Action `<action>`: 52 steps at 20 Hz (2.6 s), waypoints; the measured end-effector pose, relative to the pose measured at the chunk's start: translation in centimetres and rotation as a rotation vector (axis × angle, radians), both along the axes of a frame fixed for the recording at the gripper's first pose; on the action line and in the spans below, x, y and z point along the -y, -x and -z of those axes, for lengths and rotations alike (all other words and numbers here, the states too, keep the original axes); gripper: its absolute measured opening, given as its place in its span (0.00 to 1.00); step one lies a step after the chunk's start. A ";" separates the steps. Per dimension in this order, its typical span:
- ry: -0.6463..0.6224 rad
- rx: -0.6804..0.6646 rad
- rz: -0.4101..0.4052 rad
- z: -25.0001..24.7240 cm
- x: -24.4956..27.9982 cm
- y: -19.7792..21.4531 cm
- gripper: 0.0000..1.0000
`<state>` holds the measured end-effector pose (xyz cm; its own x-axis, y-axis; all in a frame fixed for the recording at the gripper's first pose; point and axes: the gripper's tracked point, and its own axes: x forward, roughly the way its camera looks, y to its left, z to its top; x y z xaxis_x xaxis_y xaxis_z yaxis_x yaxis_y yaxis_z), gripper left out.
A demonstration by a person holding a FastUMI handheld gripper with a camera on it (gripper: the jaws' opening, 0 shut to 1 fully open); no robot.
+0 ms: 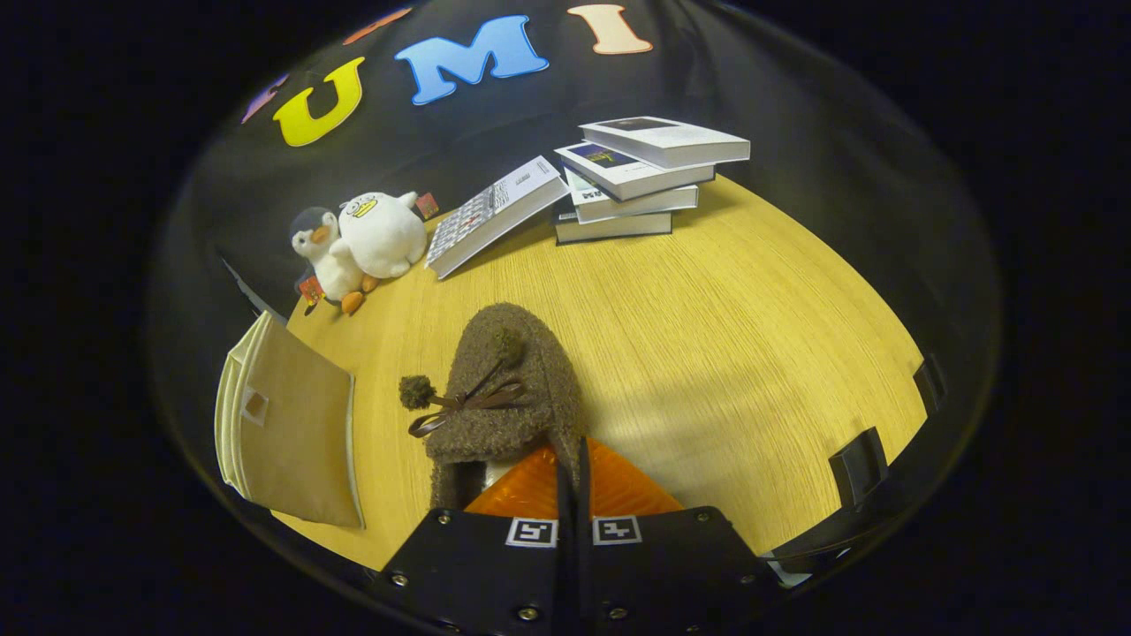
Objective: Open the storage box then place both shoes into the box .Put the left shoe in first, then the right shoe, with the right side of both shoes facing outward in a uniform manner.
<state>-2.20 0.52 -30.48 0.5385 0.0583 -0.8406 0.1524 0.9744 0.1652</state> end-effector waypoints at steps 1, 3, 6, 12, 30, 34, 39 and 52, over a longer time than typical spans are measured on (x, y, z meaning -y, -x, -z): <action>-0.003 0.009 0.001 -0.7 -0.6 -0.3 0.00; -0.010 0.027 0.001 -2.1 -1.8 -0.9 0.00; -0.020 0.042 -0.007 -3.9 -3.6 -1.4 0.00; -0.048 0.083 -0.030 -7.5 -7.4 -2.6 0.00; -0.192 0.127 -0.146 -11.0 -25.0 -3.9 0.00; -0.223 0.109 -0.165 -10.3 -28.3 -3.4 0.00; -0.223 0.109 -0.157 -9.9 -30.0 -3.4 0.00; -0.233 0.165 -0.217 -11.1 -31.3 -3.2 0.52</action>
<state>0.99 31.80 -19.34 0.6200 0.3661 -0.6939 -0.1018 0.9145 0.3916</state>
